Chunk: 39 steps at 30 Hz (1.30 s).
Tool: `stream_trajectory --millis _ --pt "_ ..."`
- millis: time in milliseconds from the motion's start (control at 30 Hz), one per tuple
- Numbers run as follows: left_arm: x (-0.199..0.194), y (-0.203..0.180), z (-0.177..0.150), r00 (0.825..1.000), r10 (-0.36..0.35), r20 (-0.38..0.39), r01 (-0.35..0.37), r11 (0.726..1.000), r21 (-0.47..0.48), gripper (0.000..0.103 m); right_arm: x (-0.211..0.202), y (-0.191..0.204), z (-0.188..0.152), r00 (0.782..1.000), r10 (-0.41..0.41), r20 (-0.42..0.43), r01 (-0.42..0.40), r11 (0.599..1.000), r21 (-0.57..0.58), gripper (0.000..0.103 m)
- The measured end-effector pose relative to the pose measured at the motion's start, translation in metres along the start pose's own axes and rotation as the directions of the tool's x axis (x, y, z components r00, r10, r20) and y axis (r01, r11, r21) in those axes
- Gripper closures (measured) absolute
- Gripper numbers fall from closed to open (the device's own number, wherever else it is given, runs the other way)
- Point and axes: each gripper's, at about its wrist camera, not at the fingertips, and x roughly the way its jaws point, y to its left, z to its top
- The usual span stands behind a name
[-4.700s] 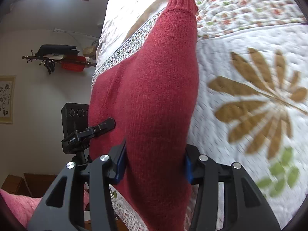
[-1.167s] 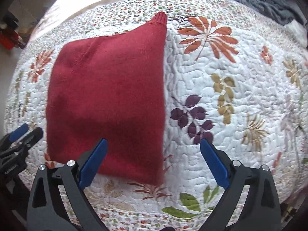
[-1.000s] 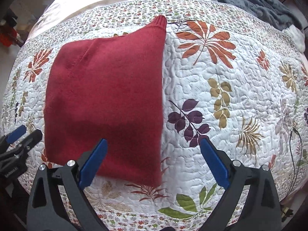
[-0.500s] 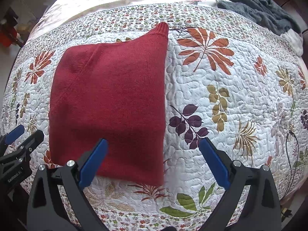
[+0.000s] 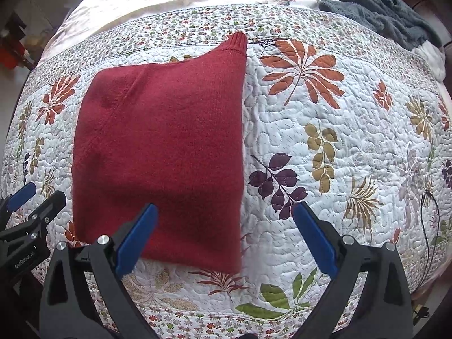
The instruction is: Fold small clothes
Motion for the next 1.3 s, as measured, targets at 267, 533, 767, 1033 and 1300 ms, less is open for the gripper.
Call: stream_trajectory --millis 267,533,767,1033,1300 --pt "0.0033 0.0035 0.0010 1.000 0.014 -0.004 -0.014 1.000 0.002 0.016 0.0030 -0.0010 0.0005 1.000 -0.001 -0.005 0.001 1.000 0.004 0.006" --pt "0.0071 0.0021 -0.0005 1.000 0.021 -0.011 -0.020 1.000 0.010 0.016 0.0042 -0.0015 0.0004 1.000 -0.002 -0.004 0.002 1.000 0.009 0.006" --pt "0.0084 0.0017 -0.0013 1.000 0.021 -0.011 -0.020 1.000 0.011 0.016 0.0050 -0.0006 -0.0001 1.000 -0.011 0.001 0.011 1.000 0.003 0.006" --pt "0.0095 0.0022 -0.0013 1.000 0.018 -0.007 -0.018 1.000 0.008 0.016 0.0053 -0.0029 -0.0004 1.000 -0.005 0.008 0.005 1.000 0.014 0.006" --pt "0.0092 0.0008 -0.0013 1.000 0.013 -0.007 -0.013 1.000 0.006 0.016 0.0067 -0.0041 -0.0010 1.000 -0.012 -0.003 0.012 1.000 0.016 0.006"
